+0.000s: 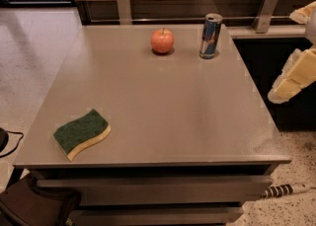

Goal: Move redbull can near sponge

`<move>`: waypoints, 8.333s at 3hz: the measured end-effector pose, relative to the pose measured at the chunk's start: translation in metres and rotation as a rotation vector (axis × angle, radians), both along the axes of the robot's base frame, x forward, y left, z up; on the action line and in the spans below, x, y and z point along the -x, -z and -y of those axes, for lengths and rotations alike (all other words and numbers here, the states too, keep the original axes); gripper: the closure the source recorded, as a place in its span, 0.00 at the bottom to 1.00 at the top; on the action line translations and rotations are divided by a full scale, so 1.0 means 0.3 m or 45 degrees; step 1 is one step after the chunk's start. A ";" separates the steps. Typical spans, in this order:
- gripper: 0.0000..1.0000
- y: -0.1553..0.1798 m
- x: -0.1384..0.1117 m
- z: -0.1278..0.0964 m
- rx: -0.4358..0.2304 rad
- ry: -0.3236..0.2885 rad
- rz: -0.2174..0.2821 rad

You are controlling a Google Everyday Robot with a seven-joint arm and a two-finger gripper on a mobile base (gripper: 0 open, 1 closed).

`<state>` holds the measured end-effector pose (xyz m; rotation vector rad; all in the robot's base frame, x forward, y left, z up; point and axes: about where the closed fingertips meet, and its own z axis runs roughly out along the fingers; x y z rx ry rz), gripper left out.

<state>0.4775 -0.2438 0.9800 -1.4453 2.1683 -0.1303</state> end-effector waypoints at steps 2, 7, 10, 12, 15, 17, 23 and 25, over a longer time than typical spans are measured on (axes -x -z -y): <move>0.00 0.016 -0.222 0.066 -0.374 0.146 0.291; 0.00 -0.011 -0.648 -0.018 -0.856 0.103 0.575; 0.00 0.197 -0.846 -0.112 -1.160 0.051 0.483; 0.00 0.264 -0.915 -0.201 -1.279 0.001 0.440; 0.79 0.285 -0.935 -0.268 -1.308 -0.037 0.426; 1.00 0.285 -0.936 -0.282 -1.311 -0.043 0.420; 1.00 0.154 -0.260 -0.609 -1.470 -0.107 0.352; 1.00 0.160 -0.208 -0.669 -1.463 -0.131 0.343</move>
Offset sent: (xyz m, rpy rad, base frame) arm 0.1454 -0.0446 0.0388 0.4978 -0.5582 -0.2006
